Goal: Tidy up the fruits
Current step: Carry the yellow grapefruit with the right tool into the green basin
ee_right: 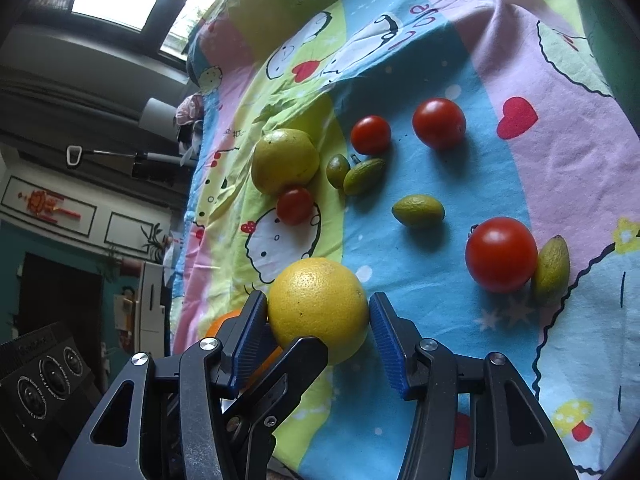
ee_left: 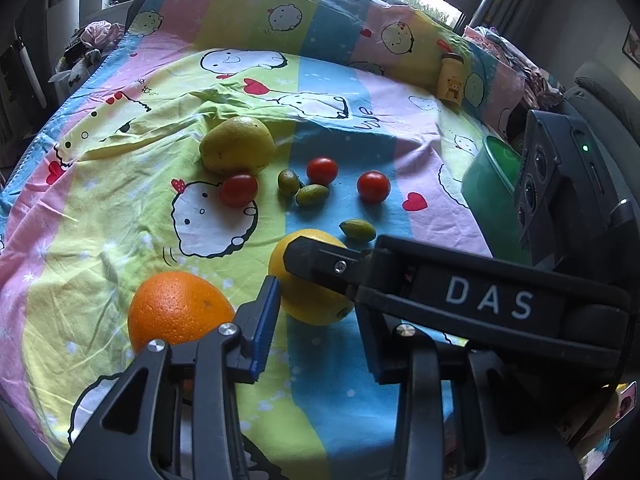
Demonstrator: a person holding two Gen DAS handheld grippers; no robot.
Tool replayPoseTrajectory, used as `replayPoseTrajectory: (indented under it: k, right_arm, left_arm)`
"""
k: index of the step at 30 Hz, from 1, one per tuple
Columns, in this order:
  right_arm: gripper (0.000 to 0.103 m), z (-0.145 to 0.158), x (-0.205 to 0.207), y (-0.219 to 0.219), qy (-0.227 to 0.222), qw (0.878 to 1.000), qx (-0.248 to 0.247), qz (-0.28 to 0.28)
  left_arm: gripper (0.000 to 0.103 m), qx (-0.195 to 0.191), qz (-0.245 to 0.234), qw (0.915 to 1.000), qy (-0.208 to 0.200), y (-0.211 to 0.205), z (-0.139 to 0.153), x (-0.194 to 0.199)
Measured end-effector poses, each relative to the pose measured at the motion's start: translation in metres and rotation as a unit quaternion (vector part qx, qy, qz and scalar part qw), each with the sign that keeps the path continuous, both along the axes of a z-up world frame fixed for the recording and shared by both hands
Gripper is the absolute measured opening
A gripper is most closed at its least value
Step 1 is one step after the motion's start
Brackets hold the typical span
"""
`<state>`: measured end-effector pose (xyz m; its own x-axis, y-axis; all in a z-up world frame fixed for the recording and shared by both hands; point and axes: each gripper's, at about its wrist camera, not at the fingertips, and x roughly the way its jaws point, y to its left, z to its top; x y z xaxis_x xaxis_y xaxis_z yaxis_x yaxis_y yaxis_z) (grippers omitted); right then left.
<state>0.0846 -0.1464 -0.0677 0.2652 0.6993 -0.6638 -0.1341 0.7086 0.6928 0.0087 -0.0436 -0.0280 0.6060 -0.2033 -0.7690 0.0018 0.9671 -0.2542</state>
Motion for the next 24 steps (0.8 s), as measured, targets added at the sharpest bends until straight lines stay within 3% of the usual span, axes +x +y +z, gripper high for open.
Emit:
replayPoseTrajectory:
  k: [13,24]
  right_arm:
    - [0.055,0.035,-0.011,-0.028,-0.061,0.998,0.009,-0.034]
    - [0.055,0.078,-0.013,-0.063,-0.114,0.990,0.013,-0.084]
  left_arm:
    - [0.036,0.007,-0.031,0.9974,-0.065,-0.023,0.029,-0.006]
    - [0.036,0.013,-0.081,0.9895,-0.119,-0.055,0.070,0.002]
